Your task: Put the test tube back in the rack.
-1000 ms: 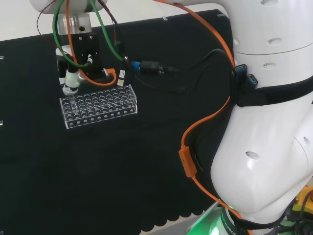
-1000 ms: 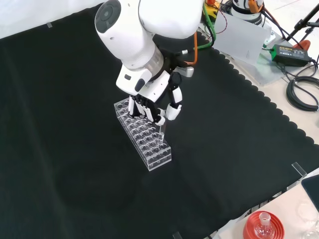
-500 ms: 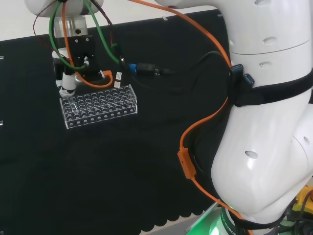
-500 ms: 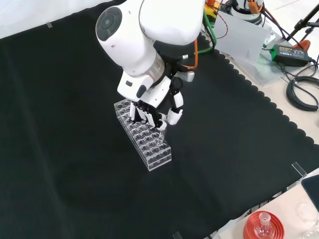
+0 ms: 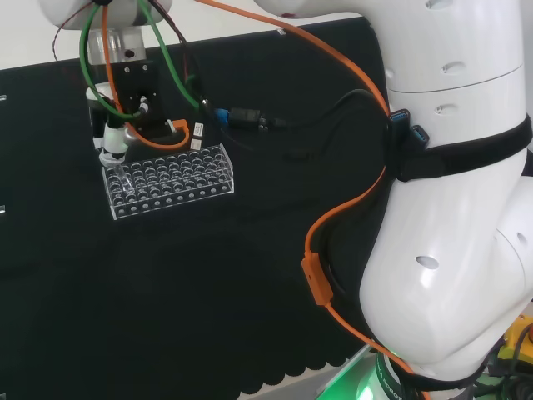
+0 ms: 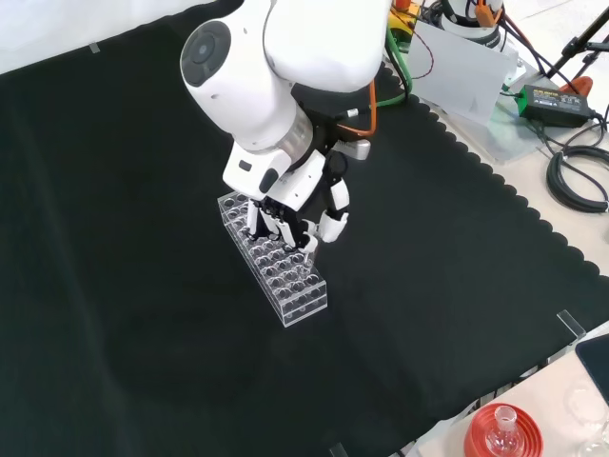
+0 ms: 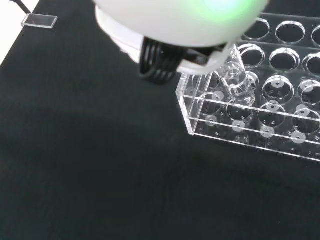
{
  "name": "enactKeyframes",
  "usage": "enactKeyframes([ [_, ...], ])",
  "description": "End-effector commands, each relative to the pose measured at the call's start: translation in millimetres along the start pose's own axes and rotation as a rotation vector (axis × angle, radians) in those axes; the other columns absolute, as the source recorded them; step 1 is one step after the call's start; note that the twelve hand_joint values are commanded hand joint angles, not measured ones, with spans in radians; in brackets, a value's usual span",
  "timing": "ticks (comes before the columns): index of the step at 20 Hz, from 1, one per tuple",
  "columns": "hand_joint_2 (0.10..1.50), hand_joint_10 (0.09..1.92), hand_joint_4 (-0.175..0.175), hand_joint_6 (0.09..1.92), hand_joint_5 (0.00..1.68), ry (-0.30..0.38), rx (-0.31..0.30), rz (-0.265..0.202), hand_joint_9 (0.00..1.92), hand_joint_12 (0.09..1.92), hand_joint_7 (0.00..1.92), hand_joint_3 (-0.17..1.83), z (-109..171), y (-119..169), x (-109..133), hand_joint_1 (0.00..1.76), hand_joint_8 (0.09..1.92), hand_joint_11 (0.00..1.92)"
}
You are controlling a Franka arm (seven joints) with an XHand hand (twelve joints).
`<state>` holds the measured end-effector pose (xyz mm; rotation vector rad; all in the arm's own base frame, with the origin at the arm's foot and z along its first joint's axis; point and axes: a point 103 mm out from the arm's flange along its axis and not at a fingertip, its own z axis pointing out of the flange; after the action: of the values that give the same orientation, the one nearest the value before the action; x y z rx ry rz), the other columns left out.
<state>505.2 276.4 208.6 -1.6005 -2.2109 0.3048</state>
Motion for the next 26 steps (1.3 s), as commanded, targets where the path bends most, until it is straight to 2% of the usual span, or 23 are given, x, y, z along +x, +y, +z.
enactKeyframes([
  [1,0.49,0.52,-0.131,0.63,1.3,0.013,-0.009,0.013,1.23,1.3,1.55,0.87,2.8,3.1,-16.0,1.33,0.36,0.68],
  [6,0.49,0.52,-0.131,0.63,1.3,0.003,-0.005,0.03,1.23,1.3,1.55,0.87,3.0,3.7,-18.8,1.33,0.36,0.68],
  [24,0.49,0.52,-0.132,0.63,1.3,0.032,0.009,0.026,1.23,1.3,1.55,0.87,10.9,4.8,-16.1,1.33,0.36,0.68],
  [25,0.49,0.52,-0.132,0.63,1.3,-0.163,0.016,0.277,1.23,1.3,1.55,0.87,15.8,8.9,-18.7,1.33,0.36,0.68],
  [26,0.49,0.52,-0.132,0.63,1.3,-0.178,0.015,0.298,1.23,1.3,1.55,0.87,16.6,9.2,-19.1,1.33,0.36,0.68],
])
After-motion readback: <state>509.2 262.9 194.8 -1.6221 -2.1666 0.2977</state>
